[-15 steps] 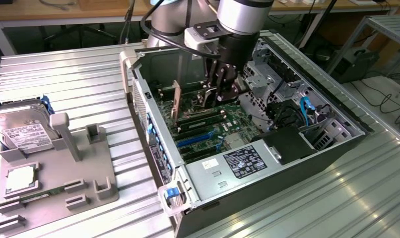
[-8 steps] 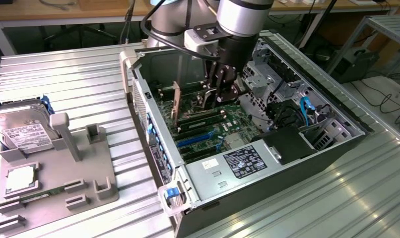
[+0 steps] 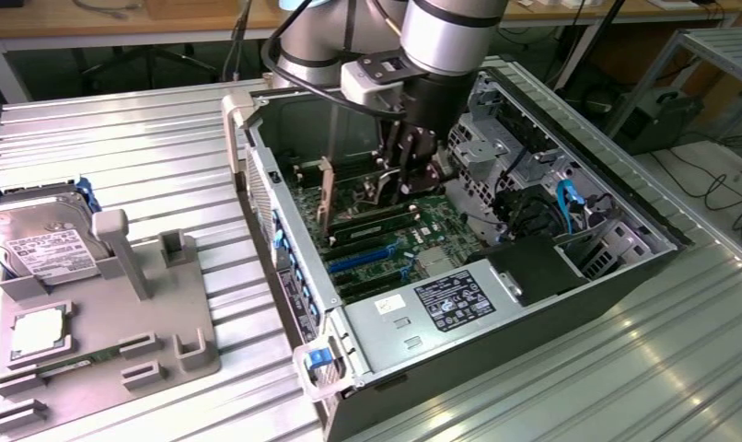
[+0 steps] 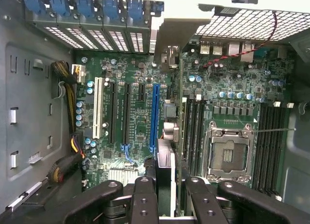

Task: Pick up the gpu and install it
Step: 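Insert the gpu into the slot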

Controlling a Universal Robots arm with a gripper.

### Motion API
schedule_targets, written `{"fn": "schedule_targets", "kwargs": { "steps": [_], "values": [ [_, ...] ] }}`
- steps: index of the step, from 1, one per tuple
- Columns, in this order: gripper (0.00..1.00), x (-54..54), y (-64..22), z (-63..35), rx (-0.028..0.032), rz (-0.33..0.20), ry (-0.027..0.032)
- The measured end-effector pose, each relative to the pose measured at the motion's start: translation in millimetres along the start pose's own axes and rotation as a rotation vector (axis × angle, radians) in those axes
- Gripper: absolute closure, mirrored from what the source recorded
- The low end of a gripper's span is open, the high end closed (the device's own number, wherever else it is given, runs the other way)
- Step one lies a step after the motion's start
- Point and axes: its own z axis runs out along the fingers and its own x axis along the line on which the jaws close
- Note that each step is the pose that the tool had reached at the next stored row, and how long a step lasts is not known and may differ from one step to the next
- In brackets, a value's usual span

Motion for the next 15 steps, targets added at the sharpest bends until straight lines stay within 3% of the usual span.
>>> {"fn": "schedule_targets", "kwargs": {
  "steps": [4,5,6,7,9,15],
  "values": [
    [0.73,0.1,-0.1,3.7,0.0007,0.042,-0.0003],
    [0.73,0.1,0.0,4.3,0.0028,0.044,-0.0004],
    [0.73,0.2,0.0,4.8,0.0100,0.044,0.0002],
    [0.73,0.2,0.0,5.4,0.0135,0.044,0.0002],
    [0.73,0.3,0.3,7.8,0.0181,0.045,0.0002],
    [0.73,0.8,0.8,22.0,0.0185,0.045,0.0004]
  ]
}}
